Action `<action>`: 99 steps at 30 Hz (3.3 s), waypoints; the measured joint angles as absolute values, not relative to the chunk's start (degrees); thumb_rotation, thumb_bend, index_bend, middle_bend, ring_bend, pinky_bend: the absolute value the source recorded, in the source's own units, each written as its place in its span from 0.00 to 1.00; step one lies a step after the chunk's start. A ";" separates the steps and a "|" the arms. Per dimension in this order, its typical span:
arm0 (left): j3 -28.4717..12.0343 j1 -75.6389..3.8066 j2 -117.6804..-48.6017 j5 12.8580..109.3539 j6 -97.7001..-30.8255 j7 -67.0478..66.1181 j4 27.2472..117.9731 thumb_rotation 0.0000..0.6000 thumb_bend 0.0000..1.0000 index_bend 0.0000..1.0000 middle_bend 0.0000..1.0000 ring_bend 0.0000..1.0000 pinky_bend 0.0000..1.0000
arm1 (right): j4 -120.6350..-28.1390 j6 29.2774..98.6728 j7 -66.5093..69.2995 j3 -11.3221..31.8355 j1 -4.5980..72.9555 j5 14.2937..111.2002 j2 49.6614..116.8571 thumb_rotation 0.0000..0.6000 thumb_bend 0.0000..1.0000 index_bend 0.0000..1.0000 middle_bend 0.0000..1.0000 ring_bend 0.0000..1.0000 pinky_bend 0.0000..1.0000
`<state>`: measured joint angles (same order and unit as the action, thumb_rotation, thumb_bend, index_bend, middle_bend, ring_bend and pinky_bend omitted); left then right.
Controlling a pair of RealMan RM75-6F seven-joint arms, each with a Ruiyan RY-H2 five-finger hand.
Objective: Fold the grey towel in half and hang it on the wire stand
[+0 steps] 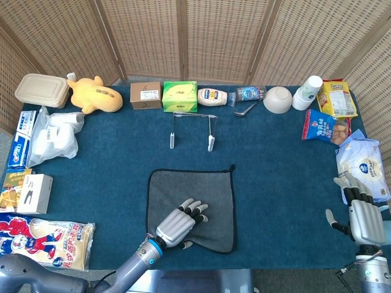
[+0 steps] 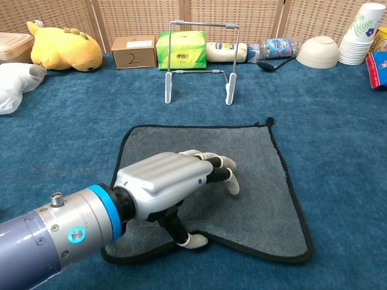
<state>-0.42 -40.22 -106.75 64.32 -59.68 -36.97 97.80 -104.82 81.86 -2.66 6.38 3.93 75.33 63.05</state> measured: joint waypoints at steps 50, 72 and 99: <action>-3.98 -38.30 -106.45 63.80 -59.22 -28.06 97.96 1.00 0.55 0.60 0.26 0.08 0.02 | -104.92 80.86 -3.57 6.65 4.66 74.45 63.38 1.00 0.35 0.16 0.05 0.00 0.00; -10.23 -43.18 -103.71 58.39 -55.42 -28.66 93.90 1.00 0.53 0.54 0.20 0.00 0.00 | -103.99 80.68 -2.40 6.65 4.59 74.36 63.51 1.00 0.35 0.16 0.05 0.00 0.00; -15.49 -53.14 -111.05 58.42 -50.00 -26.96 75.48 1.00 0.49 0.51 0.17 0.00 0.00 | -103.35 81.62 -1.06 6.64 3.28 73.30 62.80 1.00 0.35 0.16 0.05 0.00 0.00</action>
